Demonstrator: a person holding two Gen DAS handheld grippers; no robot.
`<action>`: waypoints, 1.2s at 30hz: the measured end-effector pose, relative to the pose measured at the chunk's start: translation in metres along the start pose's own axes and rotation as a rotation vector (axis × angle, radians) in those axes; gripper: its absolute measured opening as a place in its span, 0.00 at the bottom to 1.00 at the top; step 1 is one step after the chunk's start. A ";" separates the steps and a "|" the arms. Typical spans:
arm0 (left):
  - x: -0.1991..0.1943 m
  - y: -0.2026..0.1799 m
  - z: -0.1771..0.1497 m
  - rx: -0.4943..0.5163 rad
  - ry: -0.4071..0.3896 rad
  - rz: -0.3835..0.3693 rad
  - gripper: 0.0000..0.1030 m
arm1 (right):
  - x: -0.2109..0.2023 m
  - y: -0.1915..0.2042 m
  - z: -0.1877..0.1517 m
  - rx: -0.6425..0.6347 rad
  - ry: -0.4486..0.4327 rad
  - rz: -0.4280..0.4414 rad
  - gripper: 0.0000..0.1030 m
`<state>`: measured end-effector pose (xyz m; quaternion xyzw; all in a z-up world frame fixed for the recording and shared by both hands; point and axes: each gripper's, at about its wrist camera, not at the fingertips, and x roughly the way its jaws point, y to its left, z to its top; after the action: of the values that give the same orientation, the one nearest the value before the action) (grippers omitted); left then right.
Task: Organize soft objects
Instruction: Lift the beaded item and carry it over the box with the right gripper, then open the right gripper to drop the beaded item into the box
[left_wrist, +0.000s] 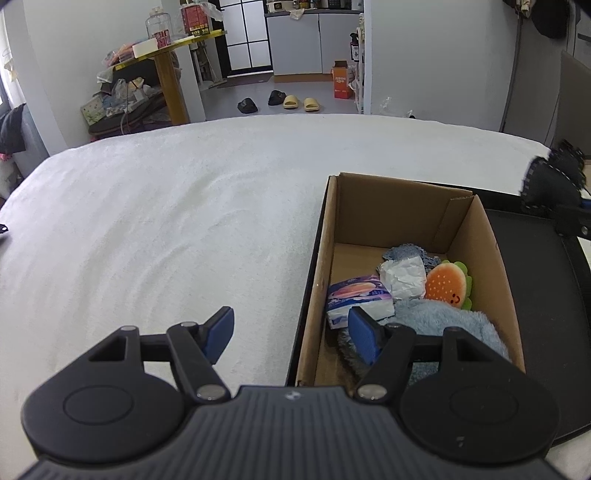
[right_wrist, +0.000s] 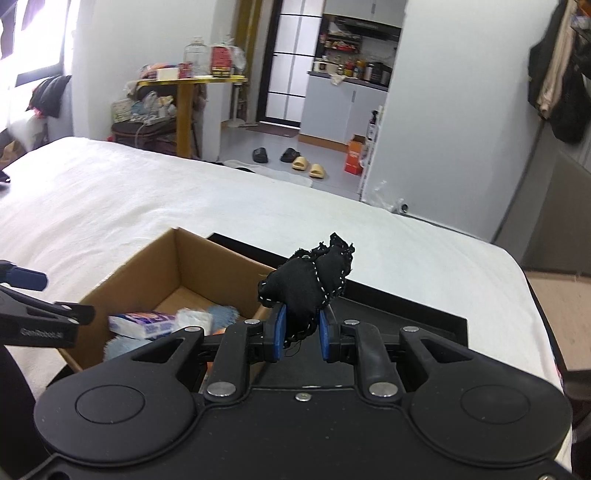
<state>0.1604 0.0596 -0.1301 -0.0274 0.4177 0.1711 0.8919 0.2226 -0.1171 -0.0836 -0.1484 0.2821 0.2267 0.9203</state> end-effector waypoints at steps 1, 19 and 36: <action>0.001 0.001 -0.001 -0.003 0.005 -0.009 0.64 | 0.000 0.004 0.002 -0.009 -0.002 0.004 0.18; 0.023 0.019 -0.005 -0.084 0.108 -0.132 0.10 | 0.010 0.067 0.027 -0.164 0.026 0.127 0.19; 0.028 0.032 -0.003 -0.155 0.107 -0.187 0.10 | 0.017 0.096 0.033 -0.199 0.042 0.176 0.30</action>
<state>0.1641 0.0966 -0.1504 -0.1443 0.4457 0.1171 0.8757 0.2019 -0.0164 -0.0806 -0.2183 0.2895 0.3305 0.8714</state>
